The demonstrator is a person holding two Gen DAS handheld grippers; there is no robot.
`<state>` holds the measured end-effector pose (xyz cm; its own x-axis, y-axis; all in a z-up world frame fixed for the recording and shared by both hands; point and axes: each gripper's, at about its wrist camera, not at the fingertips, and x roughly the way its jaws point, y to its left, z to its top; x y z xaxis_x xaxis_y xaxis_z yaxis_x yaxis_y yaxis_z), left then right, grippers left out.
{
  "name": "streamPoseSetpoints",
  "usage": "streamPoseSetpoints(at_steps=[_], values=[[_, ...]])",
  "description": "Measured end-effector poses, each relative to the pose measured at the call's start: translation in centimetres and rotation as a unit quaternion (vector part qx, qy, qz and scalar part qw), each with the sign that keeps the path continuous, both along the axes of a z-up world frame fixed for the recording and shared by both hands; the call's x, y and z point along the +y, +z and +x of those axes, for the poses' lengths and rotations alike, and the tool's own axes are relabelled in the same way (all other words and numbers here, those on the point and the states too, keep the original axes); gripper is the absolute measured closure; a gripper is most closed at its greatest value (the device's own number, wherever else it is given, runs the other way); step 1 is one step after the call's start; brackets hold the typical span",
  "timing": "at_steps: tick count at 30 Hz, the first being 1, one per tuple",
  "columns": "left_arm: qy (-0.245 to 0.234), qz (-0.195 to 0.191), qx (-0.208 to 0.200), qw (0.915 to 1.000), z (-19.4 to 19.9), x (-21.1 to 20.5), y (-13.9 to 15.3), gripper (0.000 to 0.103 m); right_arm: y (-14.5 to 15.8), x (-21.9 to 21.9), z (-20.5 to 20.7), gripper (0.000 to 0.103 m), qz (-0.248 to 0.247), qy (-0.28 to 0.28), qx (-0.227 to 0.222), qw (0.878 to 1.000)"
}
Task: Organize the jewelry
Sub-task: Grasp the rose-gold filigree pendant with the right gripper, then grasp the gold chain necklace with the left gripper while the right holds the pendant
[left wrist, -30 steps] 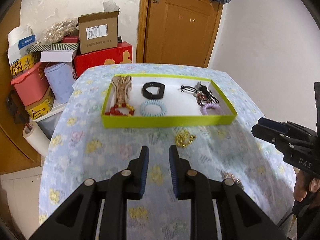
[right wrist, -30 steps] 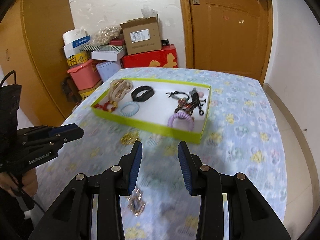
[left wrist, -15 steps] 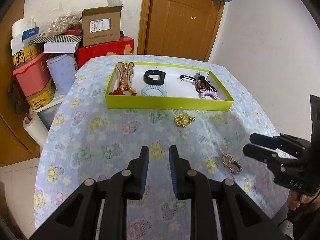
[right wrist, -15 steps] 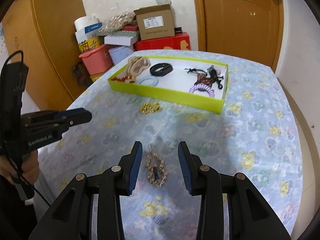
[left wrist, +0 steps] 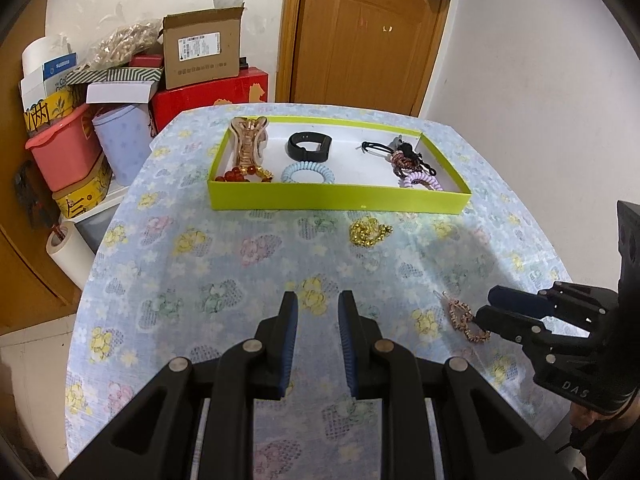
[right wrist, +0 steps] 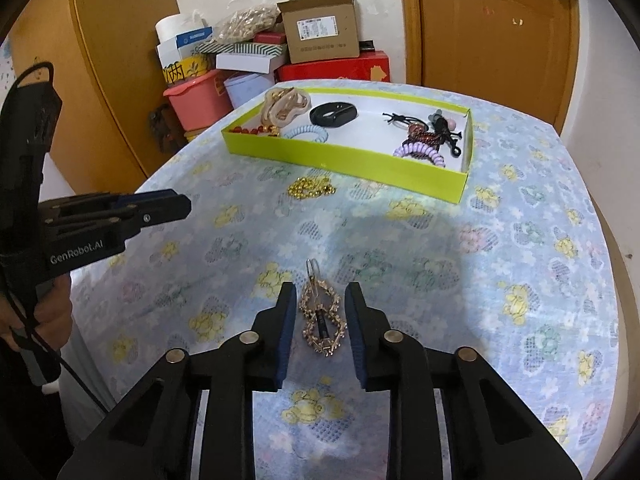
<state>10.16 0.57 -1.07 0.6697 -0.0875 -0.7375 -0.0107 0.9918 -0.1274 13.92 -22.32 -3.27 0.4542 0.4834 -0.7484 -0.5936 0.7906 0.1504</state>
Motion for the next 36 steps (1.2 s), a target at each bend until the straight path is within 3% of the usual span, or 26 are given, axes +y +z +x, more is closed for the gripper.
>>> streamPoseSetpoints(at_steps=[8,12,18,19,36], values=[[0.002,-0.004,0.003,1.0,0.0,0.3,-0.3,0.081,-1.2,0.3,0.0,0.084,-0.012,0.007,0.006,1.0],[0.0,-0.006,0.006,1.0,0.2,0.2,-0.5,0.081,-1.3,0.6,-0.1,0.093,-0.025,0.011,-0.005,1.0],[-0.004,-0.007,0.011,0.9999,0.6,0.1,-0.8,0.081,-1.3,1.2,-0.6,0.094,-0.048,0.015,-0.031,0.998],[-0.004,-0.007,0.012,0.9999,0.7,0.1,-0.8,0.081,-1.3,1.2,-0.7,0.099,-0.047,0.014,-0.033,0.998],[-0.032,-0.003,0.013,0.9994,3.7,-1.5,-1.0,0.081,-0.4,-0.8,0.6,0.099,-0.02,-0.02,-0.033,0.999]])
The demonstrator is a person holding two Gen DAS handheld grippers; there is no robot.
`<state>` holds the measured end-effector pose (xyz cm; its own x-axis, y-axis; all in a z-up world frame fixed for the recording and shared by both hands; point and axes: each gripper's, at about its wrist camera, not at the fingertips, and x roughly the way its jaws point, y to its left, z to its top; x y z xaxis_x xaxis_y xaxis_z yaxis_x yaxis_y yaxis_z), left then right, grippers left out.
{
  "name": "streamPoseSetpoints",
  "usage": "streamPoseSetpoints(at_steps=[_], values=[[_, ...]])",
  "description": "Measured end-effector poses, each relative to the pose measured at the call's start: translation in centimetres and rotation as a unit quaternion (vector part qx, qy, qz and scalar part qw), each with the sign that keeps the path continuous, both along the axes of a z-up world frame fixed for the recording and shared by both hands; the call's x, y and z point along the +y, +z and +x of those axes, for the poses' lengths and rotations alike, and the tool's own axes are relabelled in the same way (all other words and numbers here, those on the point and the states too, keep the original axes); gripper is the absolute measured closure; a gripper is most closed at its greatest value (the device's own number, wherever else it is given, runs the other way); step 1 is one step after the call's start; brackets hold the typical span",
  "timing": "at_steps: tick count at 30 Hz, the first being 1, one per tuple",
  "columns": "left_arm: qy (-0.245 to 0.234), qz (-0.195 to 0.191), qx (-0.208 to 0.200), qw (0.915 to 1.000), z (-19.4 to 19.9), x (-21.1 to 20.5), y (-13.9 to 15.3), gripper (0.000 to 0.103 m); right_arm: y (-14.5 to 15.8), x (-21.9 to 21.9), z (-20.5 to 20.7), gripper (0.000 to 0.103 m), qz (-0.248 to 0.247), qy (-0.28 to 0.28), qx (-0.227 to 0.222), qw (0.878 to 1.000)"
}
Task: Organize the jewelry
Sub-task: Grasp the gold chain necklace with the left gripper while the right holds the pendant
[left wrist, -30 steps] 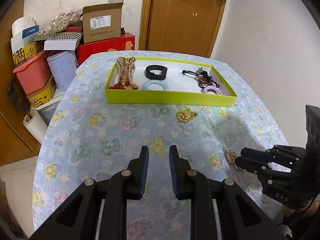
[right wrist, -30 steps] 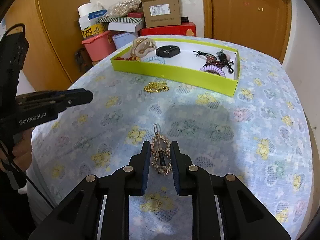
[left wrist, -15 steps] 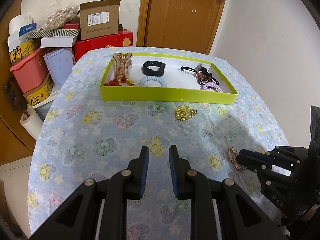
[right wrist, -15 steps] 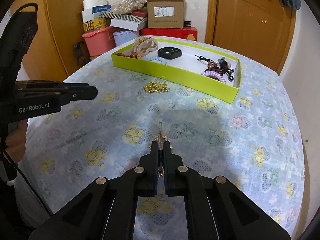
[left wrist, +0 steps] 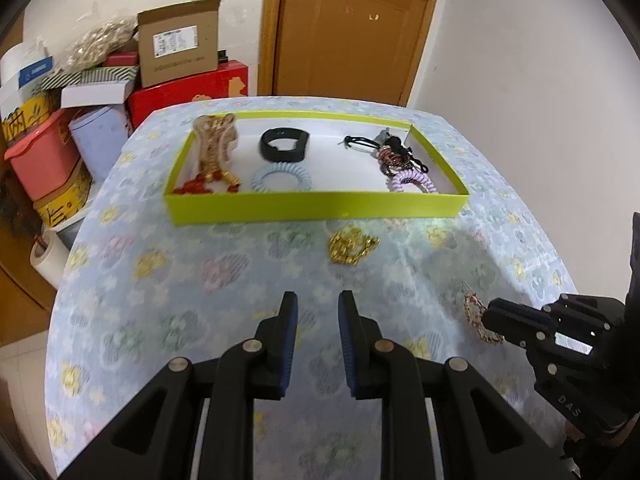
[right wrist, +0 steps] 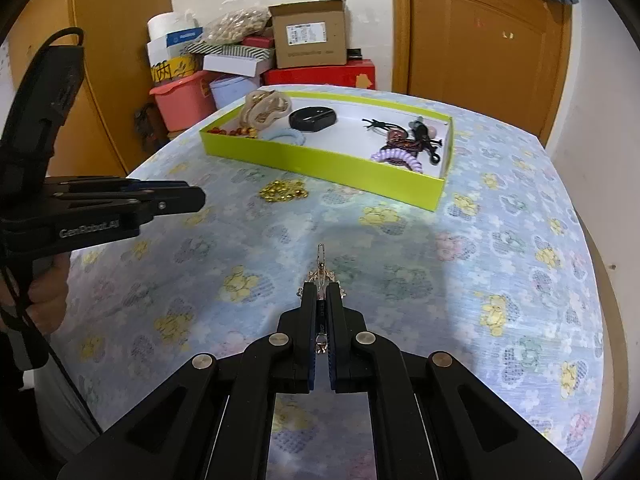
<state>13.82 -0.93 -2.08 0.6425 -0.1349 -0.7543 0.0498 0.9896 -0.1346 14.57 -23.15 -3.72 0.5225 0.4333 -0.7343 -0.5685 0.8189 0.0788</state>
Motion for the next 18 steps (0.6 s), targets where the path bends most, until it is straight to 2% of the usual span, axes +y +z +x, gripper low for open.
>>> streamPoseSetpoints(at_steps=[6,9,13,18], values=[[-0.019,-0.001,0.008,0.9998,2.5,-1.1,-0.7,0.081,-0.2,-1.0,0.7,0.099,0.007,-0.014,0.008,1.0],[-0.027,-0.003,0.014,0.9995,3.6,-1.6,-1.2,0.071,-0.4,-1.6,1.1,0.099,0.009,-0.021,0.012,1.0],[-0.035,-0.011,0.021,0.9991,4.7,-2.4,-1.7,0.069,-0.6,-2.2,1.7,0.099,0.012,-0.029,0.015,0.999],[-0.042,0.014,0.015,0.9989,5.2,-3.7,-2.0,0.068,-0.8,-2.7,2.0,0.099,0.016,-0.034,0.018,0.999]])
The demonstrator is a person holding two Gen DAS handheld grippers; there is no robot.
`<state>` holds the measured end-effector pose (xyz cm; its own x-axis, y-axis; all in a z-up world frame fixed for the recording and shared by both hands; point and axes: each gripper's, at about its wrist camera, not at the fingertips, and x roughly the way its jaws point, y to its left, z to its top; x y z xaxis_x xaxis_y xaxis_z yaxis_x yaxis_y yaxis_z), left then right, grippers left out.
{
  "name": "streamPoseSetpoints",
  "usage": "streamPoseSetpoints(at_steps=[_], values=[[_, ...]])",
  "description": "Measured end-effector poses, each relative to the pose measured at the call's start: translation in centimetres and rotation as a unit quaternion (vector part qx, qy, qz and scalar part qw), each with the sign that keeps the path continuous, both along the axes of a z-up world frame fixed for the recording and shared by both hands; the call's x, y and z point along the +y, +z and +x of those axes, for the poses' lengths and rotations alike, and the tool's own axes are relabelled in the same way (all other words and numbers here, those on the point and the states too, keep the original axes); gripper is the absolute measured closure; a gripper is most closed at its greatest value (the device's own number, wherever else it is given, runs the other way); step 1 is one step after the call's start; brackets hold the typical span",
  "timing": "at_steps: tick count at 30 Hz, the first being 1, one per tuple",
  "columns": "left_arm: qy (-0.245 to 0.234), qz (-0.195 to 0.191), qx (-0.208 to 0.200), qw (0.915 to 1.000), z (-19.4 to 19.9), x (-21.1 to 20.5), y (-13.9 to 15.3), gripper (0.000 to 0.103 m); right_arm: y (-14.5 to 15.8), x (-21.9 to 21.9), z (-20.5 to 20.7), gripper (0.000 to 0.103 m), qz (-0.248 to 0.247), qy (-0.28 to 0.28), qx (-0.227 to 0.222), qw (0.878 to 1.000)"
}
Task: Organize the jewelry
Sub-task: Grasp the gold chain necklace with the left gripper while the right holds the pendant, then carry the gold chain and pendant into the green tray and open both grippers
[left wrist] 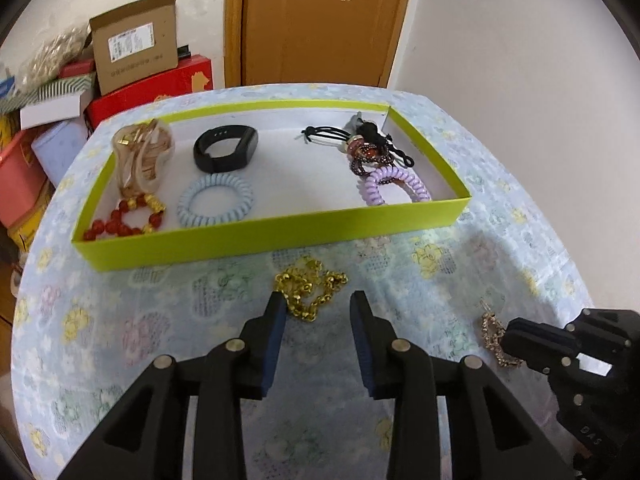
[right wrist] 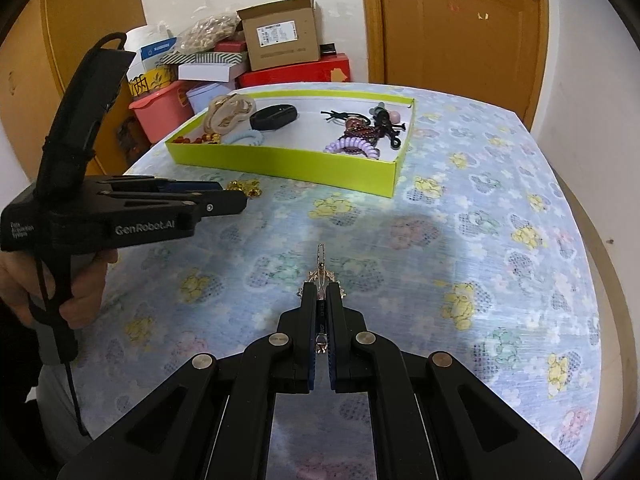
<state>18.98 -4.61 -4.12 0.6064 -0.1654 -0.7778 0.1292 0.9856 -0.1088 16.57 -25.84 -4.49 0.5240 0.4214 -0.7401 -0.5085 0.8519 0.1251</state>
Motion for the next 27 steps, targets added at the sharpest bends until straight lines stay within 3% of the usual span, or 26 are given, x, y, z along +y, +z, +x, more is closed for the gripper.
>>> streamPoseSetpoints(at_steps=[5,7,9,16,27], values=[[0.002,0.046,-0.008,0.9989,0.4,-1.2,-0.1,0.073,0.0,-0.2,0.1,0.099,0.007,-0.002,0.001,1.0],[-0.001,0.052,-0.012,0.9986,0.5,-1.5,-0.1,0.088,0.1,-0.2,0.1,0.099,0.008,-0.002,-0.001,1.0],[-0.001,0.053,-0.012,0.9985,0.6,-1.6,-0.1,0.092,0.2,-0.3,0.0,0.099,0.009,-0.004,-0.003,1.0],[-0.006,0.026,-0.012,0.9996,0.1,-1.0,0.2,0.093,0.7,-0.5,-0.1,0.099,0.011,-0.008,-0.008,1.0],[-0.012,0.004,-0.046,0.9989,-2.8,0.1,4.1,0.093,2.0,-0.4,-1.0,0.099,0.022,-0.006,-0.018,1.0]])
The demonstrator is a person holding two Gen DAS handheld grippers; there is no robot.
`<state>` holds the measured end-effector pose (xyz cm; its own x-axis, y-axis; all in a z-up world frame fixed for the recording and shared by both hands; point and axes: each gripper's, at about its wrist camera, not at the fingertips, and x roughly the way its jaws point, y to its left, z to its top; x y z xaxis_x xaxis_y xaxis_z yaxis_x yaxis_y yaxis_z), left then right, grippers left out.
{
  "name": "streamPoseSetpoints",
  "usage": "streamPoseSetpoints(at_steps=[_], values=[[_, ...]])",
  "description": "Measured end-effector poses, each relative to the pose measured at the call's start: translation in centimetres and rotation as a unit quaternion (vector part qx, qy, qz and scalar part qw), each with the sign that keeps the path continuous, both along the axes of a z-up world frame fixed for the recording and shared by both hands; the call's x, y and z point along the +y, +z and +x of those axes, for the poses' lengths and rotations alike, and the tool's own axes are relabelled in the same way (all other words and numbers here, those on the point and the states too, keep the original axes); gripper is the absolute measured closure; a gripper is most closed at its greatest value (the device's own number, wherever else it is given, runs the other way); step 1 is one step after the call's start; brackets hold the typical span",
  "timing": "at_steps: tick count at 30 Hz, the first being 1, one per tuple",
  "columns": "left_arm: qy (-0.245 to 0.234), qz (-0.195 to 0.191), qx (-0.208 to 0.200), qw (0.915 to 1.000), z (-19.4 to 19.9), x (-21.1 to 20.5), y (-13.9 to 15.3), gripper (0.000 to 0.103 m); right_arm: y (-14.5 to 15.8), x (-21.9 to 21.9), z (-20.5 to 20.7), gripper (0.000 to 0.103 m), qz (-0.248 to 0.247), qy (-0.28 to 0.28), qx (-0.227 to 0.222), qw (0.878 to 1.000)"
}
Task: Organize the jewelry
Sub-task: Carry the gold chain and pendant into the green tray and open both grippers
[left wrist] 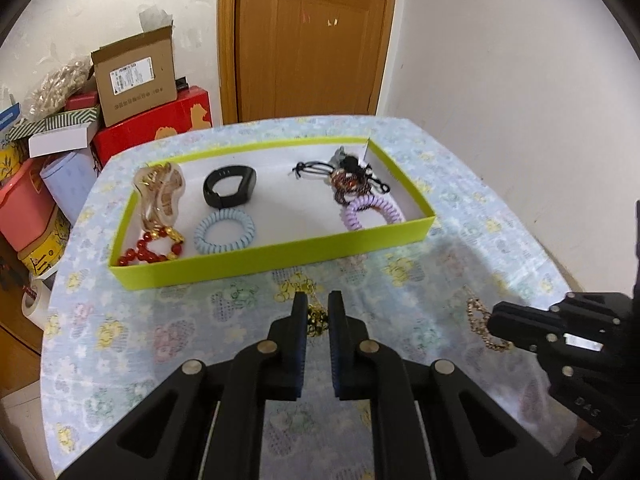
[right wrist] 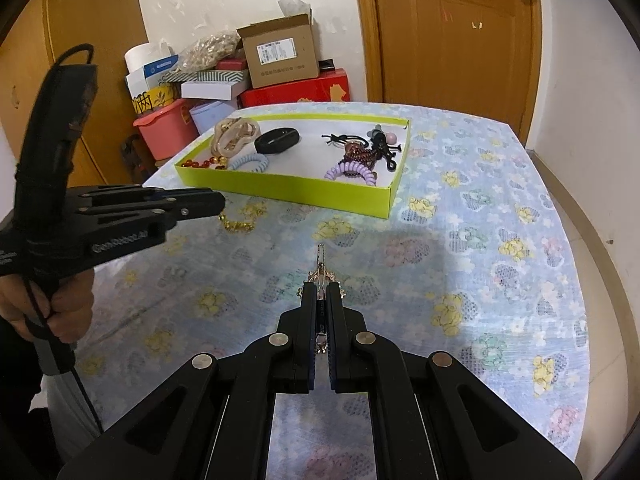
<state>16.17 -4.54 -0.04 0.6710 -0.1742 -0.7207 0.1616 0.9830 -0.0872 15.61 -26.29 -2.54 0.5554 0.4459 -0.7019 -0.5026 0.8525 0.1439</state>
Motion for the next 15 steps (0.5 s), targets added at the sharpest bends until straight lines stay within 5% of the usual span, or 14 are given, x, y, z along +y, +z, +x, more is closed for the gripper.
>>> streamPoseSetpoints(at_steps=[15], values=[[0.002,-0.026,-0.028,0.9993,-0.7,2.5,5.6,0.093,2.8,1.1,0.0,0.099,0.0,0.016,-0.03,0.999]])
